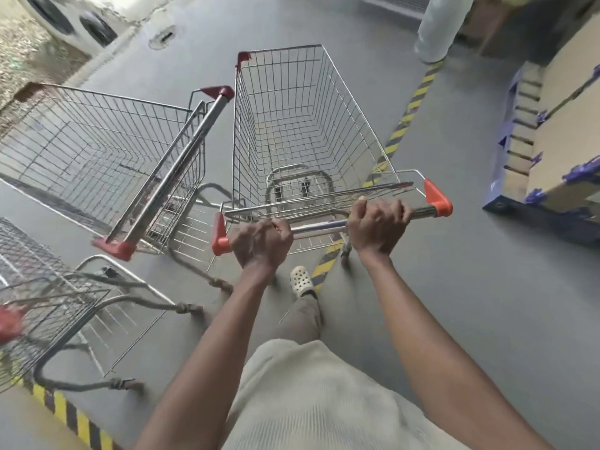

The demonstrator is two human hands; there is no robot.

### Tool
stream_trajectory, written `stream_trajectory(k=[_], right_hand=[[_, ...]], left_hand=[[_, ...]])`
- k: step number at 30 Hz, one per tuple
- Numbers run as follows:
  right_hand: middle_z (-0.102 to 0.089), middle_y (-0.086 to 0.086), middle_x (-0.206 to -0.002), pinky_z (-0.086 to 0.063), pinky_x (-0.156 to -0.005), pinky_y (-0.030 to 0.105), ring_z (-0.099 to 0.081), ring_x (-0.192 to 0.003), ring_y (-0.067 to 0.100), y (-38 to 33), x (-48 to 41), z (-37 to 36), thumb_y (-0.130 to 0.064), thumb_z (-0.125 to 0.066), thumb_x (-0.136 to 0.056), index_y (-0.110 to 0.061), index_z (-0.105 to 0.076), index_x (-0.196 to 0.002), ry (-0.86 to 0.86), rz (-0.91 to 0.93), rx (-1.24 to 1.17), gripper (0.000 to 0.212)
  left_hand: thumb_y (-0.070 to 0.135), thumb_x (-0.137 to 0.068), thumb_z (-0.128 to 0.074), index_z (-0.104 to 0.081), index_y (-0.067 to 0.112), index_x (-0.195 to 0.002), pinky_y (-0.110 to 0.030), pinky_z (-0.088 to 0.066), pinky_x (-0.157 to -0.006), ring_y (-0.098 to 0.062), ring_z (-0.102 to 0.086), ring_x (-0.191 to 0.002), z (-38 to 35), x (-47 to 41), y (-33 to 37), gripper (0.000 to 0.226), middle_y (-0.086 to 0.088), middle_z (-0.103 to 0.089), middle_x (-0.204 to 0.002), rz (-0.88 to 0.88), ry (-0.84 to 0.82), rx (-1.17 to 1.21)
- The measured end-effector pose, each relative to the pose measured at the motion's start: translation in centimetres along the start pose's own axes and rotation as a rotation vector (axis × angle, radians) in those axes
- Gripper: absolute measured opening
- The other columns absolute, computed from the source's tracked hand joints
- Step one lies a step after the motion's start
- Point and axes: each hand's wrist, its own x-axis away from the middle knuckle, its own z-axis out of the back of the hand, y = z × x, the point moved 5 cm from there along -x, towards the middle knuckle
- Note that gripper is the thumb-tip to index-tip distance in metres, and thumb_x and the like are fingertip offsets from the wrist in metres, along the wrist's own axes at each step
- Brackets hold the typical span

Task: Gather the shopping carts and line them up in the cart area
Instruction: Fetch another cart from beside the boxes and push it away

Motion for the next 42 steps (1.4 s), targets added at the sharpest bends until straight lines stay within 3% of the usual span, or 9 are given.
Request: stream_trajectory(k=[5,10,13,19,23,29,31,38,42], right_hand=[[-0.069,0.010,-0.076,-0.038,-0.100,0.046,-0.056,-0.082,0.034,-2.3,-6.4,-4.8,-0.025,-0.059,-0.091,-0.005,-0.071,-0.068,-0.052,0.062,-0.050,0.032],[-0.071,0.011,-0.081,-0.037,-0.106,0.046,-0.055,-0.089,0.034,-2.4,-14.7,-8.6,-0.027,-0.055,-0.091,-0.004,-0.075,-0.074,-0.063,0.041,-0.064,0.035],[-0.072,0.010,-0.085,-0.032,-0.112,0.043,-0.052,-0.097,0.032,-1.9,-18.7,-10.7,-0.032,-0.050,-0.092,-0.004,-0.076,-0.077,-0.097,0.018,-0.060,0.041],[-0.072,0.009,-0.085,-0.031,-0.108,0.044,-0.056,-0.091,0.034,-2.7,-24.6,-13.2,-0.024,-0.060,-0.090,-0.008,-0.078,-0.076,-0.097,0.091,-0.144,0.028],[-0.071,0.007,-0.081,-0.033,-0.104,0.045,-0.055,-0.087,0.032,-3.5,-27.9,-15.2,-0.026,-0.061,-0.089,-0.012,-0.078,-0.073,-0.138,0.178,-0.194,0.027],[-0.071,0.004,-0.079,-0.039,-0.096,0.047,-0.057,-0.084,0.031,-4.2,-33.6,-18.5,-0.026,-0.065,-0.088,-0.015,-0.074,-0.068,-0.216,0.404,-0.264,0.025],[-0.070,0.003,-0.078,-0.039,-0.096,0.047,-0.057,-0.083,0.030,-4.5,-35.3,-19.5,-0.027,-0.062,-0.090,-0.016,-0.072,-0.067,-0.256,0.455,-0.268,0.028],[-0.069,0.002,-0.077,-0.037,-0.097,0.048,-0.056,-0.084,0.030,-5.8,-39.3,-21.9,-0.028,-0.058,-0.091,-0.016,-0.071,-0.065,-0.306,0.556,-0.298,0.031],[-0.070,-0.001,-0.079,-0.035,-0.099,0.048,-0.055,-0.086,0.028,-7.1,-40.7,-23.5,-0.031,-0.058,-0.092,-0.018,-0.073,-0.067,-0.309,0.585,-0.336,0.031]], left_hand=[[0.048,-0.091,-0.022,-0.062,0.011,-0.057,-0.027,-0.053,-0.067,-0.017,-0.057,-0.051,-0.4,-5.5,6.8,0.065,-0.003,-0.059,-0.055,-0.013,0.002,0.067],[0.041,-0.104,-0.028,-0.069,0.015,-0.076,-0.028,-0.029,-0.055,-0.017,-0.045,-0.055,0.8,-9.7,14.6,0.057,-0.005,-0.061,-0.071,-0.147,-0.041,-0.028],[0.041,-0.106,-0.024,-0.068,0.015,-0.083,-0.031,-0.028,-0.062,-0.019,-0.043,-0.062,0.8,-12.2,17.8,0.056,-0.004,-0.059,-0.076,-0.165,-0.084,-0.058],[0.040,-0.106,-0.027,-0.052,0.017,-0.063,-0.029,-0.038,-0.060,-0.019,-0.045,-0.055,0.5,-16.4,21.4,0.055,0.000,-0.053,-0.063,-0.085,-0.045,-0.041],[0.041,-0.103,-0.027,-0.039,0.019,-0.056,-0.022,-0.016,-0.048,-0.016,-0.048,-0.049,0.3,-19.6,22.9,0.054,0.007,-0.044,-0.055,0.022,0.018,-0.090],[0.044,-0.096,-0.021,-0.066,0.013,-0.062,-0.023,-0.041,-0.054,-0.021,-0.053,-0.047,-0.8,-23.8,25.2,0.064,0.001,-0.056,-0.051,0.249,0.084,-0.056],[0.044,-0.095,-0.024,-0.071,0.011,-0.066,-0.025,-0.038,-0.056,-0.022,-0.051,-0.049,-0.8,-24.9,26.3,0.064,-0.001,-0.058,-0.053,0.298,0.100,-0.041],[0.045,-0.096,-0.024,-0.070,0.009,-0.066,-0.023,-0.045,-0.056,-0.022,-0.058,-0.049,-1.5,-27.5,28.5,0.066,-0.001,-0.058,-0.052,0.408,0.101,-0.025],[0.044,-0.094,-0.023,-0.069,0.007,-0.062,-0.035,-0.054,-0.066,-0.028,-0.060,-0.050,-1.7,-29.0,28.5,0.067,-0.010,-0.062,-0.055,0.466,0.141,-0.019]])
